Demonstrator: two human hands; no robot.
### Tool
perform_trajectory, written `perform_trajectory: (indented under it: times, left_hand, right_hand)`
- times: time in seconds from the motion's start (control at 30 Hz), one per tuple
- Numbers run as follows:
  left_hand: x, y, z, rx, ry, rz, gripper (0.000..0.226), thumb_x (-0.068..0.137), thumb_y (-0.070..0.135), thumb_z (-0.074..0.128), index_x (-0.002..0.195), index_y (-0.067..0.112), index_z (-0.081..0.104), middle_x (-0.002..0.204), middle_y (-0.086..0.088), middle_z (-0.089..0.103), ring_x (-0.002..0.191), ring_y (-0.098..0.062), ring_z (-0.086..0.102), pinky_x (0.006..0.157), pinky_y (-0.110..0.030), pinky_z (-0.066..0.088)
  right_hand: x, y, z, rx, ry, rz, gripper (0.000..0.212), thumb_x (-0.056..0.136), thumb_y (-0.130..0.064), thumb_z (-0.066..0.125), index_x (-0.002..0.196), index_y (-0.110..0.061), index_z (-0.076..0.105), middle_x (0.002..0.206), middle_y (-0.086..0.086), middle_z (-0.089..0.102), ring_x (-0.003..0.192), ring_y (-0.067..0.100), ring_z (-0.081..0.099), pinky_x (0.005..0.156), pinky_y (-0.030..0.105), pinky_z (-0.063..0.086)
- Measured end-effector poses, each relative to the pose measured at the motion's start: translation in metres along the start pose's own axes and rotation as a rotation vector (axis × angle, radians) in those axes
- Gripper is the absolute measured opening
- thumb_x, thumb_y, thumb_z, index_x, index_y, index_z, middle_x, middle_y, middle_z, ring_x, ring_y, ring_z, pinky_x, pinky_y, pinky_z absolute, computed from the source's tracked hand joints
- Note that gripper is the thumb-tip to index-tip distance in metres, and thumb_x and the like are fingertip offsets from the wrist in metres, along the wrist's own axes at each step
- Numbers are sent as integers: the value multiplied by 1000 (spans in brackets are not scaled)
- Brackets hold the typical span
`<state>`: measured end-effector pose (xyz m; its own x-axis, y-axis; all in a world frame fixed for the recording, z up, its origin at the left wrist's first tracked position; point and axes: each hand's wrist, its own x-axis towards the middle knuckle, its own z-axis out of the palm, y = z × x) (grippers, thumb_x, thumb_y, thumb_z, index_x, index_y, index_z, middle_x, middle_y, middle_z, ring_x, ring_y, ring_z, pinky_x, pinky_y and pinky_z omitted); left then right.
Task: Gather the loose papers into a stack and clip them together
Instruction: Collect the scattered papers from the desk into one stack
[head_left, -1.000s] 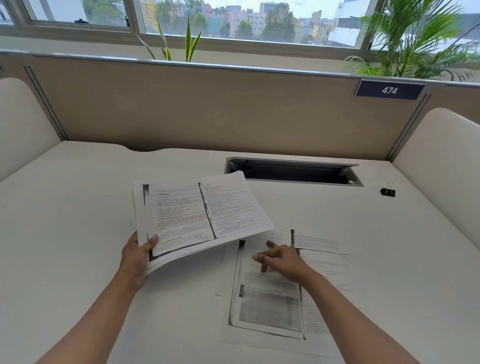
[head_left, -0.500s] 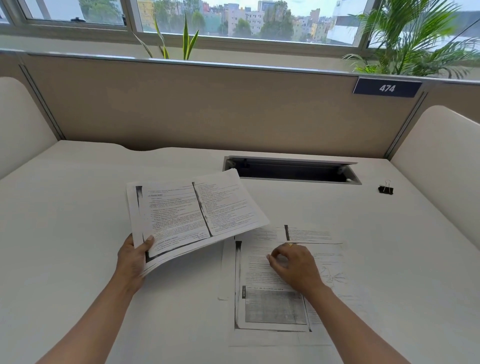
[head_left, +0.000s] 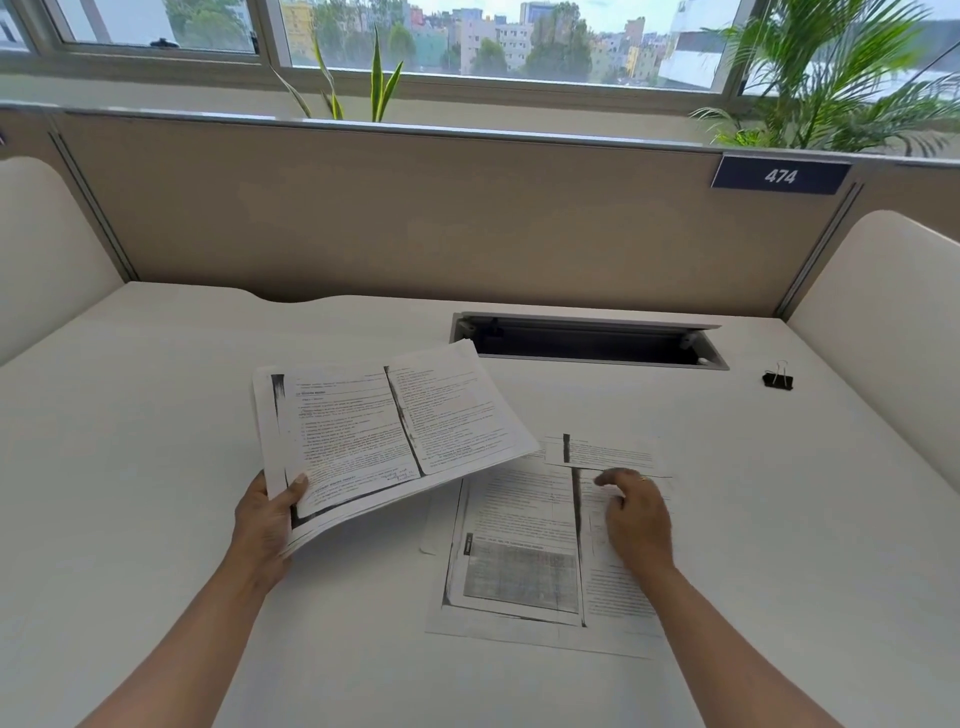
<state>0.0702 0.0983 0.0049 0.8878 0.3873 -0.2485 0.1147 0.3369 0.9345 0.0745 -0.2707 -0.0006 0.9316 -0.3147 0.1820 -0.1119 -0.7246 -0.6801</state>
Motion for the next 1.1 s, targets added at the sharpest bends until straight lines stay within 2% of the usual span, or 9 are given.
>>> perform_trajectory:
  times: [0.07,0.13,0.2,0.23,0.33,0.47,0.57,0.87,1.1]
  left_hand:
    - [0,0,-1,1,3,3,41,90,1,52,130,8,50,118,-12,58,90,-19,61,67,-21,57]
    - [1,-1,-2,7,9,9,40,90,1,51,129,8,50,120,-12,58,95,-24,60,82,-30,55]
    - [2,-3,-2,7,3,10,39,90,1,51,128,9,51,126,-14,56,107,-29,56,100,-43,43]
    - [1,-5,0,9,3,6,39,90,1,52,128,9,51,127,-14,56,110,-29,55,104,-46,39]
    - [-2,-9,4,24,4,-9,38,90,0,52,127,10,51,124,-13,57,109,-29,55,104,-47,38]
    - [-5,-13,6,37,-2,-14,38,89,1,52,126,11,52,122,-12,57,108,-29,55,104,-45,39]
    - [-6,-13,5,40,6,-9,39,90,-1,51,128,7,50,119,-12,57,102,-29,57,99,-42,42]
    - [-8,-12,4,41,-8,-26,37,89,0,52,126,7,51,122,-15,57,109,-32,55,105,-49,37]
    - [-12,-12,5,65,-40,-32,38,90,0,51,127,5,51,119,-14,58,106,-32,55,102,-45,39]
  right_hand:
    - [5,6,-11,-45,147,155,27,80,5,49,96,-7,67,108,15,63,105,33,53,80,37,44]
    - [9,12,-21,-109,129,343,26,83,-13,58,109,-8,62,117,17,57,115,36,46,88,42,42]
    - [9,16,-28,-206,12,482,56,80,-39,66,125,-11,50,131,17,47,125,35,36,98,46,36]
    - [7,16,-31,-232,-24,506,70,75,-49,68,130,-12,44,135,17,43,128,35,33,100,47,34]
    - [8,13,-38,-211,-92,524,96,65,-61,71,139,-14,32,141,17,36,133,35,28,104,49,30]
    - [19,13,-49,-154,-230,565,105,62,-52,78,144,-17,23,145,18,31,136,35,24,106,48,29]
    - [18,16,-56,-277,-302,605,109,59,-44,83,143,-15,19,144,18,28,135,34,24,105,46,32]
    - [9,13,-56,-336,-220,609,103,52,-48,85,128,-1,36,131,20,42,121,37,45,92,43,44]
    - [6,15,-53,-187,-198,635,93,53,-43,87,121,-2,40,122,18,54,111,35,54,85,39,46]
